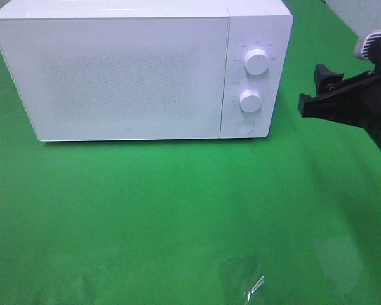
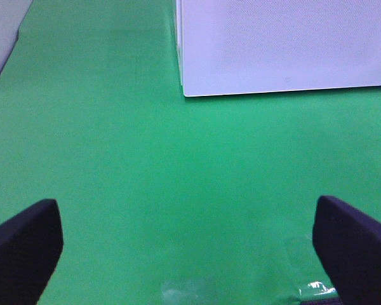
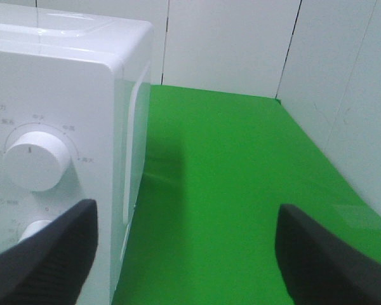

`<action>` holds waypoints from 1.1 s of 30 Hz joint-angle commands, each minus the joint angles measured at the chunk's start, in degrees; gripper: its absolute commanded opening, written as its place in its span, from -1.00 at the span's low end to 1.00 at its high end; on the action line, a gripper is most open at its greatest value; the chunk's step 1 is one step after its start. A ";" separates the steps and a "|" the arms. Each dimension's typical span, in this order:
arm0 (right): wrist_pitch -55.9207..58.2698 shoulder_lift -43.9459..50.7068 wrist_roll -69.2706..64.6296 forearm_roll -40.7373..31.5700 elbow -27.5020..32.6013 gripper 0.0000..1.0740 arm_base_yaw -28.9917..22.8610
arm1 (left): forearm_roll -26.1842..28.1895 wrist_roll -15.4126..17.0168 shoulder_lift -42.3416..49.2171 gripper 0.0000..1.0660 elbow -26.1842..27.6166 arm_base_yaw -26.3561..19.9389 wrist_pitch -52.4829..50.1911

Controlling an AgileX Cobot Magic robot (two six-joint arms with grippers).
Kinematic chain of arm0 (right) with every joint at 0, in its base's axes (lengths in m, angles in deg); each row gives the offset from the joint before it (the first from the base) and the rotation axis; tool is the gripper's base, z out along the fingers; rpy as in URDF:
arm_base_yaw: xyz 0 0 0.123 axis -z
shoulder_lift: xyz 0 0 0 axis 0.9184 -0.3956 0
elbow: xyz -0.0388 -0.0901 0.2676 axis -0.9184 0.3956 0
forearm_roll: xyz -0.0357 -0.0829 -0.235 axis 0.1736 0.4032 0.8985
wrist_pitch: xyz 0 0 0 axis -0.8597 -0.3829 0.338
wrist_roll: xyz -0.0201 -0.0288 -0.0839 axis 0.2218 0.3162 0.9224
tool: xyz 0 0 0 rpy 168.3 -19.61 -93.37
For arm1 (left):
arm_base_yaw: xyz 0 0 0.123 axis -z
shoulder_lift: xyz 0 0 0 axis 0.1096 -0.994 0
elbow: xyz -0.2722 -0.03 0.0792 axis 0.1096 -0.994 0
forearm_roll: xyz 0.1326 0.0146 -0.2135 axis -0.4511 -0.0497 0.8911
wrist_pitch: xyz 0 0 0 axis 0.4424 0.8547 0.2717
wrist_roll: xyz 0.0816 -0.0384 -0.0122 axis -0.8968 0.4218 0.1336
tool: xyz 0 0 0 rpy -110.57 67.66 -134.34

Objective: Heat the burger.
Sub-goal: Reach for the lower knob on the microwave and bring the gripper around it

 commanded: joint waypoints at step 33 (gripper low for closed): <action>-8.08 -23.72 -9.57 -8.08 -13.46 0.37 -8.71 | 0.06 0.17 1.03 0.87 -0.06 -0.11 -0.74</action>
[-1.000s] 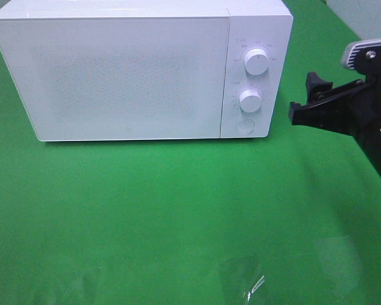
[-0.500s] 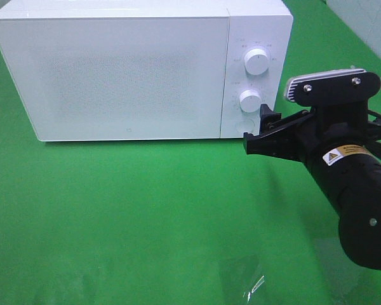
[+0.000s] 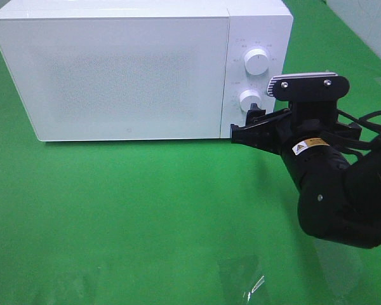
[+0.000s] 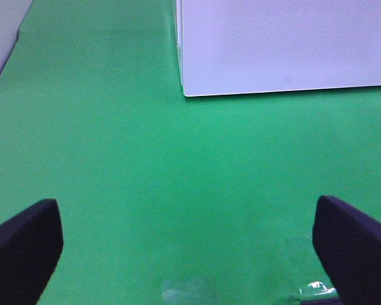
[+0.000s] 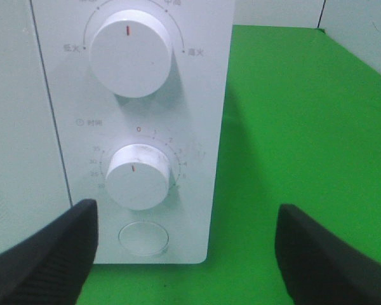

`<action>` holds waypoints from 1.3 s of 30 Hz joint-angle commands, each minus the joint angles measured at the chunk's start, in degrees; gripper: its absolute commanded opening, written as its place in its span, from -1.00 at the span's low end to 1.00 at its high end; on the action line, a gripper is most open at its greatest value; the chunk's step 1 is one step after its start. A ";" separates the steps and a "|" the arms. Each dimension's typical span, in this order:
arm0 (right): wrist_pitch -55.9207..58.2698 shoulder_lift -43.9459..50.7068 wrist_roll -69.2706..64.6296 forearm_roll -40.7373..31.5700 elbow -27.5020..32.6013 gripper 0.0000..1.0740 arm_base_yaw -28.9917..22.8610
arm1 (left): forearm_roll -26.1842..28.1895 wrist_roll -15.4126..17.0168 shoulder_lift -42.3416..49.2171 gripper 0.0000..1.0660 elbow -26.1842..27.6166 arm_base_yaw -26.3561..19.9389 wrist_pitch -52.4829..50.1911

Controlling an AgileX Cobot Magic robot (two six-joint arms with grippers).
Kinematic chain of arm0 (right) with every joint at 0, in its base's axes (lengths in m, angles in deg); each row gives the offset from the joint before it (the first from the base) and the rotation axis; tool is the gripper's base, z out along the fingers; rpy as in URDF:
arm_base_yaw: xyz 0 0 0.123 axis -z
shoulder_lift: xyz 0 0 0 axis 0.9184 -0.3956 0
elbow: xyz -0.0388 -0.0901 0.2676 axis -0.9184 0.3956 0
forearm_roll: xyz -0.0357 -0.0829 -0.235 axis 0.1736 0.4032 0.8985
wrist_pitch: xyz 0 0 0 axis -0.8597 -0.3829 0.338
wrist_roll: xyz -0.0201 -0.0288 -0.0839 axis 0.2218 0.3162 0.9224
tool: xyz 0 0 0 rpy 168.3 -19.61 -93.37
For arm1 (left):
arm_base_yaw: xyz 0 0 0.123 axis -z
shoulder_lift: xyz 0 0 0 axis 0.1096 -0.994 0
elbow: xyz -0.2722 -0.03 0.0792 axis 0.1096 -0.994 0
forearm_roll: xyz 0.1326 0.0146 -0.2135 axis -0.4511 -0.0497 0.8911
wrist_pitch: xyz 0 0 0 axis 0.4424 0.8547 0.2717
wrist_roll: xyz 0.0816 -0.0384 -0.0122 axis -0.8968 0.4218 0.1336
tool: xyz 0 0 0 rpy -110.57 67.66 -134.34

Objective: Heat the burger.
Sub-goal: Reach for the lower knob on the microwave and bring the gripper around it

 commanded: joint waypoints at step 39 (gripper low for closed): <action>0.06 -12.61 -0.52 7.91 -15.58 0.37 5.27 | 0.00 0.17 1.03 0.87 -0.06 -0.11 -0.69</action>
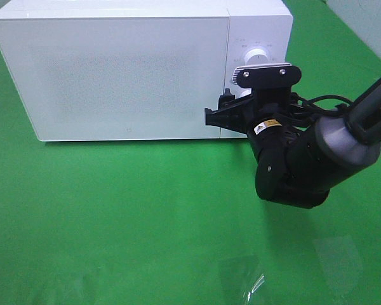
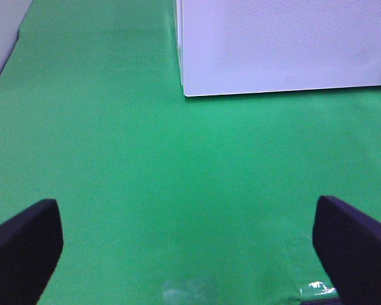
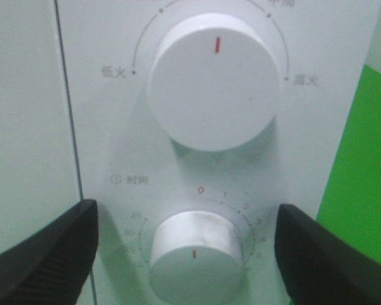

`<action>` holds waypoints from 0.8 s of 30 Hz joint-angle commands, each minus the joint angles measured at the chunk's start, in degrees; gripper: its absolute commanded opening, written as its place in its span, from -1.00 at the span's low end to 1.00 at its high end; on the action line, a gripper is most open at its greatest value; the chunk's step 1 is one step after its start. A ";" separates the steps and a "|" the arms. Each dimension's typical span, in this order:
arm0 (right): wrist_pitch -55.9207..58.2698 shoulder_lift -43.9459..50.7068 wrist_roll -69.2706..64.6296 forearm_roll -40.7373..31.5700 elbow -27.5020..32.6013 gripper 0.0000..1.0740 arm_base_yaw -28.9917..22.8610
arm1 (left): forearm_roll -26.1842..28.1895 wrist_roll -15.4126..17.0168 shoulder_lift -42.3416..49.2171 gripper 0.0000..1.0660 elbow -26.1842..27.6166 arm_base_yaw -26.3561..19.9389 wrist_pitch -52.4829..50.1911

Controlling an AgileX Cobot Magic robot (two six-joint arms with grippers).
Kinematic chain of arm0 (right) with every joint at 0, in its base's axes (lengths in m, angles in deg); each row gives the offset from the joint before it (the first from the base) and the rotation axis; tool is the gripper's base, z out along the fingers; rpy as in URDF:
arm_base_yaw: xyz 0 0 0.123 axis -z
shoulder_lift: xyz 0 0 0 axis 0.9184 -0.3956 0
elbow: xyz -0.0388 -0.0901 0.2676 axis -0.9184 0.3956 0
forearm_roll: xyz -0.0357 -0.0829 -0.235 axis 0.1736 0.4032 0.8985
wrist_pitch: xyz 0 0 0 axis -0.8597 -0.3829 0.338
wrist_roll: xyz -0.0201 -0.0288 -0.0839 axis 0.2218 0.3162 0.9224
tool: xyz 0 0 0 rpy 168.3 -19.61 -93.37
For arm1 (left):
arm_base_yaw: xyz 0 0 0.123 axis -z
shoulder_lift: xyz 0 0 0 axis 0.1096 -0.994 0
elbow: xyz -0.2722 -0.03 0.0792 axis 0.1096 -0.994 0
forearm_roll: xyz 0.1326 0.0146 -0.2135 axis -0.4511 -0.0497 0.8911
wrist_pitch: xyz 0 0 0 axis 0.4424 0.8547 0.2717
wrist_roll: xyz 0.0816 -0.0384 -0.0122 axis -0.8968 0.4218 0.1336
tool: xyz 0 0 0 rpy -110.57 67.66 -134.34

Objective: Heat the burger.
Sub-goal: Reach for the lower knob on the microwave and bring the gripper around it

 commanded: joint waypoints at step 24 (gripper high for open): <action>2.41 -0.69 -0.34 0.69 -1.26 -0.73 0.80 | 0.00 0.17 1.03 0.87 -0.06 -0.11 -0.69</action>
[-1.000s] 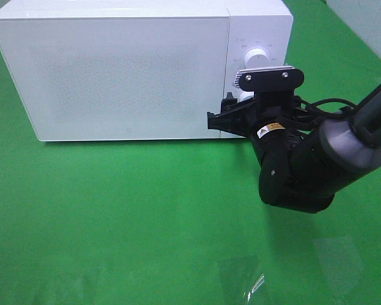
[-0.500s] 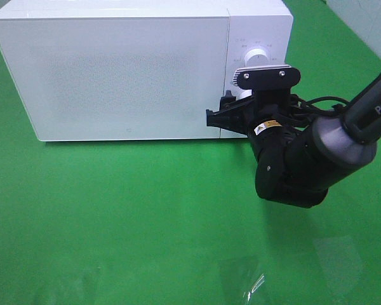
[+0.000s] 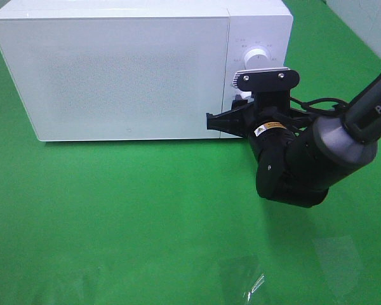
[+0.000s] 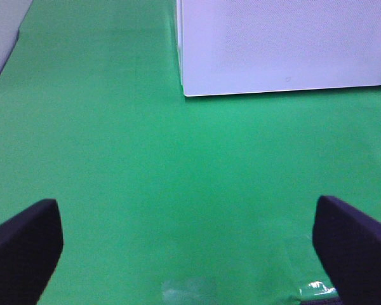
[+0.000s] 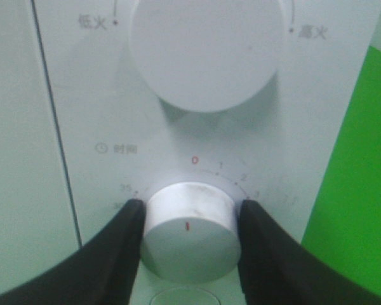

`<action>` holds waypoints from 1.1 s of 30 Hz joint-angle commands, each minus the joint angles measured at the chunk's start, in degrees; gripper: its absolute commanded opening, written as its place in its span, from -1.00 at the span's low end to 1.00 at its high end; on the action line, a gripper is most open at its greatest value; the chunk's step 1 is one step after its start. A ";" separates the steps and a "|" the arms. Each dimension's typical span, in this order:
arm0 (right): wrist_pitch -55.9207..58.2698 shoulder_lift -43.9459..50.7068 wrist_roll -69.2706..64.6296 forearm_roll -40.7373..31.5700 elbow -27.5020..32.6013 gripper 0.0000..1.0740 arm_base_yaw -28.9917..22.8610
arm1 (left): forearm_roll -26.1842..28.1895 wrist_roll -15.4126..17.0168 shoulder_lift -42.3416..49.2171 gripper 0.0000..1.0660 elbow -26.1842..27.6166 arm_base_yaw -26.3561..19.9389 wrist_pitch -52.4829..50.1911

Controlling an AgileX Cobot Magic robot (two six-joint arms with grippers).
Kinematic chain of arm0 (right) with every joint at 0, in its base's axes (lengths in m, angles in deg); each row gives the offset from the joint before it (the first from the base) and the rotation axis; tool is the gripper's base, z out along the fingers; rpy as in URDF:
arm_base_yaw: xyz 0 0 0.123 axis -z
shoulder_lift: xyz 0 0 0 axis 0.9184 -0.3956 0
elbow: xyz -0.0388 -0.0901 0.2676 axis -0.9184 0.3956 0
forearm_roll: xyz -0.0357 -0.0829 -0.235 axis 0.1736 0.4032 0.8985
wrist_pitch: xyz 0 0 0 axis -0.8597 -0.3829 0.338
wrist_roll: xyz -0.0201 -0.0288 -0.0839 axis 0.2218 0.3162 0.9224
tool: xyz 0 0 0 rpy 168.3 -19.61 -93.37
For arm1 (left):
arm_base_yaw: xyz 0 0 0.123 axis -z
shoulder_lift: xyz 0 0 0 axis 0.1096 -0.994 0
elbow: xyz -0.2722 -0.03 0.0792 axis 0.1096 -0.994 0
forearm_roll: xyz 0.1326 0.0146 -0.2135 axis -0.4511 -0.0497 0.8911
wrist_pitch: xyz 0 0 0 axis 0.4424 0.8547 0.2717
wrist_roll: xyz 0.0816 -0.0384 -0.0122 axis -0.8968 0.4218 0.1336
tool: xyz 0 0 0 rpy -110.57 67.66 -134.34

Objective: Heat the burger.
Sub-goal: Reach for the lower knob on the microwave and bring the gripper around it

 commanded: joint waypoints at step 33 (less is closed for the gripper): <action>-4.64 0.23 -100.15 14.55 -0.74 -0.97 0.29 | 0.00 0.17 1.03 0.87 -0.06 -0.11 -0.69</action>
